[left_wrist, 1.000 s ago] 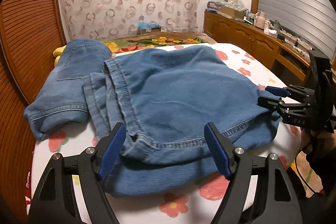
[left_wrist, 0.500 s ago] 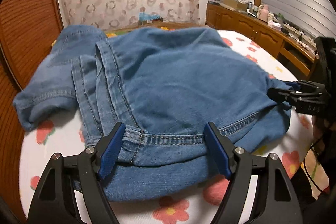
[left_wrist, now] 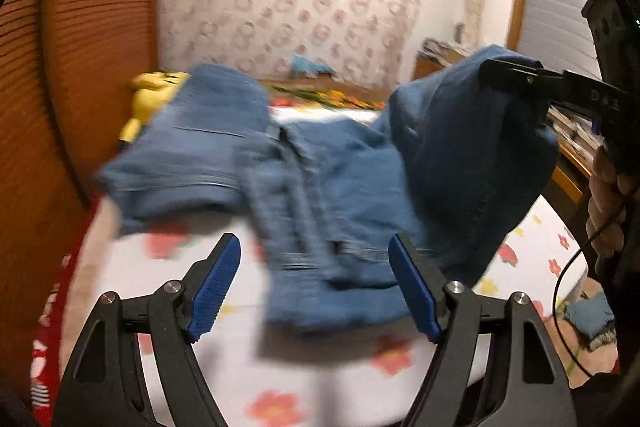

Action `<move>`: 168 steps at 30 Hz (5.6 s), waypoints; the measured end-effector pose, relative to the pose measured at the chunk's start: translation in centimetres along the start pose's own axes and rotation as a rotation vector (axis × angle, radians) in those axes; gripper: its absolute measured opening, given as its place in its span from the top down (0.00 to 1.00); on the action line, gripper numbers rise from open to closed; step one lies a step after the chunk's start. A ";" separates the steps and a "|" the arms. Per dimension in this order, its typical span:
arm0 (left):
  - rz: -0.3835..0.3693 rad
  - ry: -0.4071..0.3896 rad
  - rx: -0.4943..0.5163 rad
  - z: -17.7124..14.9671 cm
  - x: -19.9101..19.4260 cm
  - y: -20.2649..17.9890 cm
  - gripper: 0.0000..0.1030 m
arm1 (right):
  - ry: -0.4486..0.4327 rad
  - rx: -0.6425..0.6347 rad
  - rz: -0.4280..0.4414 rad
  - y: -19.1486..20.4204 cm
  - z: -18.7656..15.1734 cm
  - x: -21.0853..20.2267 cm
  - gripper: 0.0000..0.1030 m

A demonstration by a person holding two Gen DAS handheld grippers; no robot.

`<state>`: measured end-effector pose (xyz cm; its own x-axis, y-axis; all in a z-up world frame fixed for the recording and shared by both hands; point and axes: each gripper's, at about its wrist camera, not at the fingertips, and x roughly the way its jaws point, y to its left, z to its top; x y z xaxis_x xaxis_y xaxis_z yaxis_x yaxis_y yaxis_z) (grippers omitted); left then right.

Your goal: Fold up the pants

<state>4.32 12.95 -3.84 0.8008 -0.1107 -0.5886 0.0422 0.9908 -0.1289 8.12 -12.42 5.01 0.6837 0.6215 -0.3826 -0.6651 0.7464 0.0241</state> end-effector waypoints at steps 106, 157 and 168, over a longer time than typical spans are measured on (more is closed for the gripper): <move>0.120 0.048 0.042 14.0 12.7 14.8 0.46 | 0.084 -0.030 0.226 8.4 15.3 37.0 0.48; 0.005 -0.266 0.191 8.0 -3.4 -11.3 0.11 | -0.145 0.074 -0.323 12.3 0.9 1.2 0.34; -0.016 -0.221 0.176 7.1 -2.5 -11.9 0.11 | -0.141 0.109 -0.374 13.7 1.0 2.6 0.34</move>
<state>6.02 1.98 4.83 0.9093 -0.1257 -0.3967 0.1436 0.9895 0.0157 1.10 -0.32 5.21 0.9116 0.3237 -0.2535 -0.3326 0.9430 0.0081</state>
